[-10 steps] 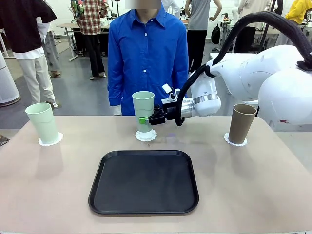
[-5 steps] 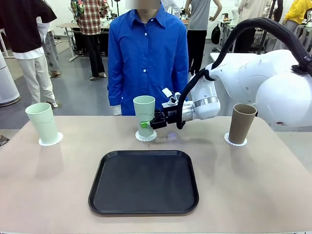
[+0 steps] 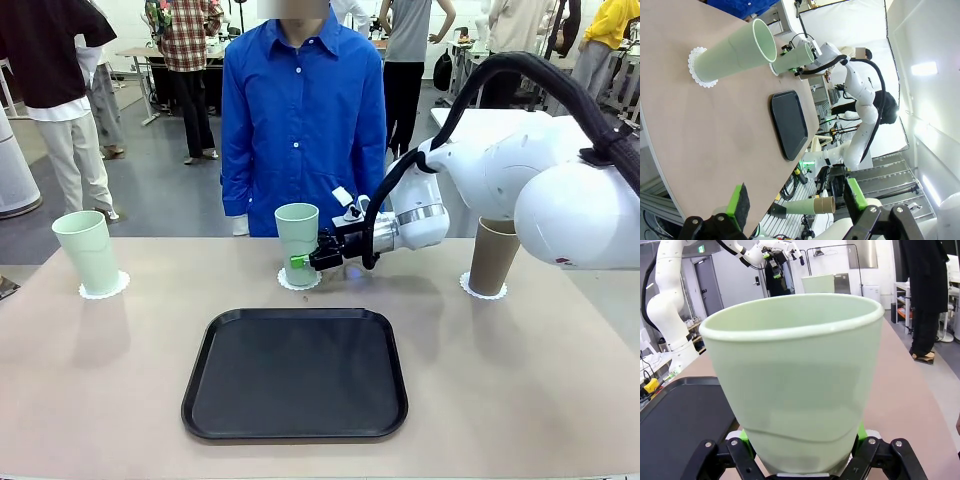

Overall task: Place coasters on the table and set cups on them.
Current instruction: Take one Reusable plastic cup from the Flat Tray and place it on a coaster set by the human.

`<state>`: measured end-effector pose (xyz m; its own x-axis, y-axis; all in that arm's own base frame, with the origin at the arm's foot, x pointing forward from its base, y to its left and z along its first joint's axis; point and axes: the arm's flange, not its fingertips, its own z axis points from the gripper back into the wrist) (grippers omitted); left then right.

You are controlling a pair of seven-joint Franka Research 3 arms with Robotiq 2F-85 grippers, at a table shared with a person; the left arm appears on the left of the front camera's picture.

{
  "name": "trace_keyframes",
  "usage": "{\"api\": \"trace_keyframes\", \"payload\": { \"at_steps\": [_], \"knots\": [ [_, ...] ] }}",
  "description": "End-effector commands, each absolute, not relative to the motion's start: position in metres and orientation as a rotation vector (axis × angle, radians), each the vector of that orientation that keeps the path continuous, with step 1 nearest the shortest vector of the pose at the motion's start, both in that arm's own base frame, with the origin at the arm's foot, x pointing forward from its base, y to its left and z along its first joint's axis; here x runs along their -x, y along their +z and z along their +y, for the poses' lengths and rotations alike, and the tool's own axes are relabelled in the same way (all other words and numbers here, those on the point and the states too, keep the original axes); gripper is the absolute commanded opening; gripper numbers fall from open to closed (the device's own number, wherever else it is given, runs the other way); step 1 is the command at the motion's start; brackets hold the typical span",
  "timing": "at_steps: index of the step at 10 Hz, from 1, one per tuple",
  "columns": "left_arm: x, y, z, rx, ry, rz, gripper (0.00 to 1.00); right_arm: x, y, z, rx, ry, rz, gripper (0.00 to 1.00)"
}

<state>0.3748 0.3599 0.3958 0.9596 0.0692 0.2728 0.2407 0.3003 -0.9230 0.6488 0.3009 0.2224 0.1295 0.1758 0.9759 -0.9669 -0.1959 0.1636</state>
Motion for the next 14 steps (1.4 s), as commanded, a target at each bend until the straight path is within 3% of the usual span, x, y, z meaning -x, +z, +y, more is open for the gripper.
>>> {"api": "trace_keyframes", "payload": {
  "at_steps": [1,13,14],
  "knots": [
    [-0.3742,0.3967,0.3601,1.255,-0.111,-0.285,1.00,-0.6617,0.2247,0.3038,-1.337,1.343,-0.859,0.82],
    [-0.3742,0.3967,0.3601,1.255,-0.111,-0.285,1.00,-0.6666,0.2177,0.3109,-1.397,1.410,-0.847,0.82],
    [-0.3742,0.3967,0.3601,1.255,-0.111,-0.285,1.00,-0.6666,0.2181,0.3119,-1.402,1.409,-0.845,0.99]
  ]
}}
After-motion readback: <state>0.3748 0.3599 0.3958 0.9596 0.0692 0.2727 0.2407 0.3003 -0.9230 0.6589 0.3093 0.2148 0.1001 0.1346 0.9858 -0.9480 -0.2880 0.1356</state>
